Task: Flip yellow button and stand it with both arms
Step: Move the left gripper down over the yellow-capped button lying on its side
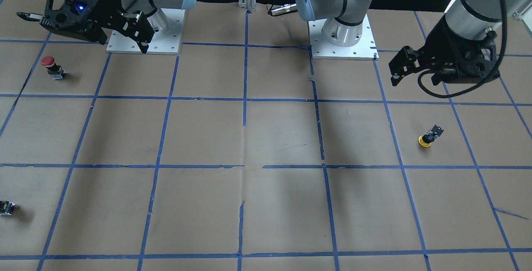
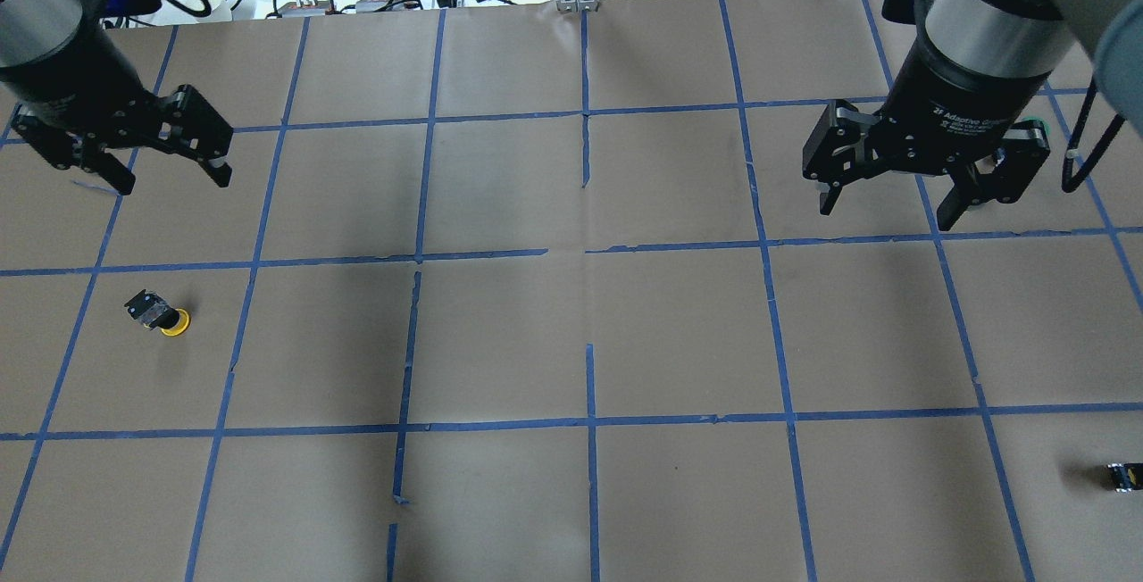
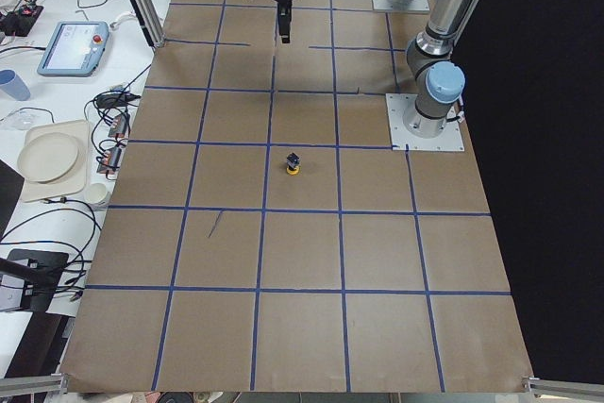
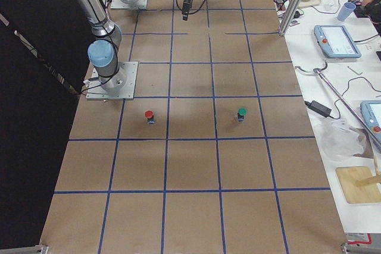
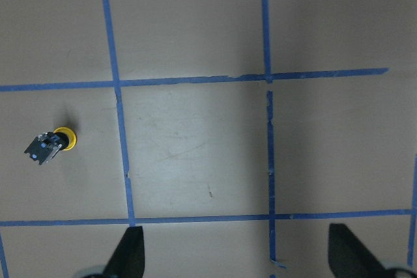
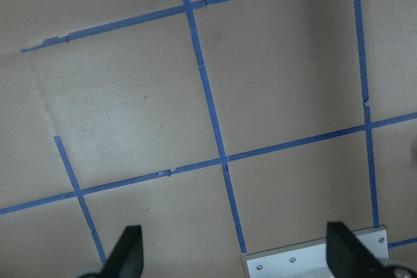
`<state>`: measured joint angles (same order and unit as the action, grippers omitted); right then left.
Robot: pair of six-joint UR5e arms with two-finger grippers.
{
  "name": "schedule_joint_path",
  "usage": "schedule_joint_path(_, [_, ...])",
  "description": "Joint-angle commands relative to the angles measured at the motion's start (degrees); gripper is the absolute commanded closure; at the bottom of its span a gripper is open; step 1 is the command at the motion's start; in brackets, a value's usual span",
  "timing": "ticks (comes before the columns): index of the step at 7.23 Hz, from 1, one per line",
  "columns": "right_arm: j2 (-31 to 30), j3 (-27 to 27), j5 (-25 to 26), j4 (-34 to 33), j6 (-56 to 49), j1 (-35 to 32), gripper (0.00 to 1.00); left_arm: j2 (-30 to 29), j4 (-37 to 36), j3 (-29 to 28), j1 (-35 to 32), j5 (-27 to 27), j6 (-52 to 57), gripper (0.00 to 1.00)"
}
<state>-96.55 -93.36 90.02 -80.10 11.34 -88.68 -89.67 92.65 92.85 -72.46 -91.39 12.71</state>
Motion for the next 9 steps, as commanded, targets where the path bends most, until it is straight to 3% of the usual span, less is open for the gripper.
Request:
schedule_joint_path(1, [0.0, -0.2, -0.1, 0.0, 0.0, 0.0, 0.00, -1.0, -8.3, 8.7, 11.3, 0.5, 4.6, 0.01])
schedule_joint_path(3, [-0.4, -0.6, 0.0, 0.2, 0.0, 0.0, 0.00, -3.8, -22.8, 19.3, 16.5, 0.0, 9.1, 0.01])
schedule_joint_path(5, [-0.7, -1.0, 0.0, 0.0, 0.0, 0.1, 0.00, -8.4, -27.0, 20.6, 21.2, 0.5, 12.2, 0.01])
schedule_joint_path(6, [-0.7, -1.2, 0.0, -0.1, 0.0, 0.1, 0.00, -10.2, -33.4, 21.4, 21.5, 0.7, 14.3, 0.04])
schedule_joint_path(9, [-0.9, -1.3, -0.6, -0.1, 0.0, 0.1, 0.00, -12.9, -36.7, 23.8, 21.9, 0.6, 15.2, 0.03])
